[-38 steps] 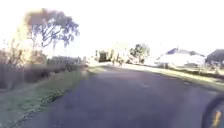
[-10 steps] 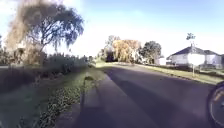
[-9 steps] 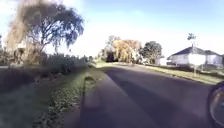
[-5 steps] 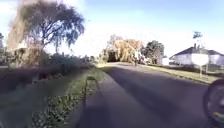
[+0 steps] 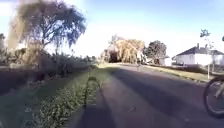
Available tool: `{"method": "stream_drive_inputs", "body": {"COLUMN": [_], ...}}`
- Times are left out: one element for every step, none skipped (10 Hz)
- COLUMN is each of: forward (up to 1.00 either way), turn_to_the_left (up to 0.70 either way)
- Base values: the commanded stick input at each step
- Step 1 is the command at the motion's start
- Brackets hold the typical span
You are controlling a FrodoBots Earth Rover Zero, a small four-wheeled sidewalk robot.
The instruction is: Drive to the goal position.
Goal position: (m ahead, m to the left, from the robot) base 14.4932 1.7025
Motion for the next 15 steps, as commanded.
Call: {"method": "stream_drive_inputs", "body": {"forward": [1.0, 1.0, 1.0, 1.0, 1.0, 1.0, 1.0, 1.0, 1.0, 1.0, 1.0, 1.0, 1.0, 1.0, 1.0], "turn_to_the_left": [-0.4, -0.4, -0.4, 0.0, 0.0, 0.0, 0.0, 0.0, 0.0, 0.0, 0.0, 0.0, 0.0, 0.0, 0.0]}}
